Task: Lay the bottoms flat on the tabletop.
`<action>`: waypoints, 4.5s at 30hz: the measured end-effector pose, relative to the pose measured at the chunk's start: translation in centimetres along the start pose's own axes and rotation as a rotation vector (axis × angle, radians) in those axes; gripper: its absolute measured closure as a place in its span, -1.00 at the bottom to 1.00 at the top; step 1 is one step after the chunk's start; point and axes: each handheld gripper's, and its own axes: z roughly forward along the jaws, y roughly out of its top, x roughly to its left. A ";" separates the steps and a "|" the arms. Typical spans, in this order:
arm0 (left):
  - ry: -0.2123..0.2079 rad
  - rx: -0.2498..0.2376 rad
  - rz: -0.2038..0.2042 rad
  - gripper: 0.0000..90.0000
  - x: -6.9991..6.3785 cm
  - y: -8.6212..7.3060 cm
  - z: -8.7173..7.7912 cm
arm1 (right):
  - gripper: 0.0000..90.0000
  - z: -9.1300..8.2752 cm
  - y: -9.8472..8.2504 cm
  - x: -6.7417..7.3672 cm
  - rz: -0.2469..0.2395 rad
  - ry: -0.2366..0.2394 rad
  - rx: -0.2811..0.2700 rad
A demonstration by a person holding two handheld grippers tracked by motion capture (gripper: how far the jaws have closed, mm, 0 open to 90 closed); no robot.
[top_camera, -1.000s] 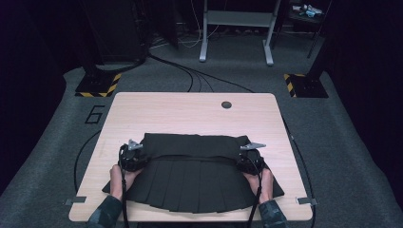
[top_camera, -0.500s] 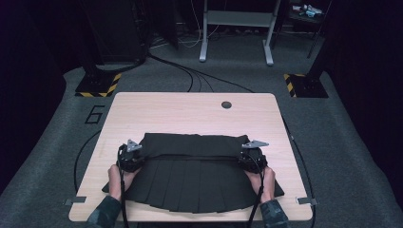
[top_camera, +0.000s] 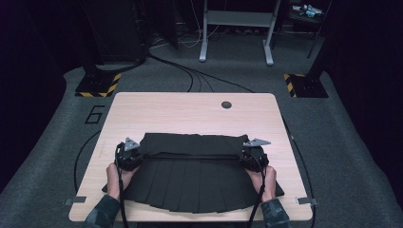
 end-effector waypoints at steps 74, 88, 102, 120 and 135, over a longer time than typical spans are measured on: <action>0.118 -0.077 -0.074 -0.10 3.7 13.9 2.0 | 0.20 3.5 14.5 -4.9 0.124 -0.079 0.032; 0.046 -0.015 -0.013 -0.41 2.9 5.9 -3.1 | -0.43 -1.0 7.9 -2.8 0.062 -0.003 -0.015; -0.003 0.153 -0.067 0.31 1.7 -6.0 -4.1 | -0.47 -1.8 -2.7 -1.4 0.084 -0.029 0.062; -0.059 0.021 -0.089 -0.32 -0.7 -5.9 -8.6 | -0.71 -5.9 -6.3 -1.9 0.111 -0.087 -0.001; 0.058 0.060 -0.112 -0.90 -0.5 -7.3 -6.0 | -1.00 -5.2 -8.3 -1.1 0.097 -0.040 0.071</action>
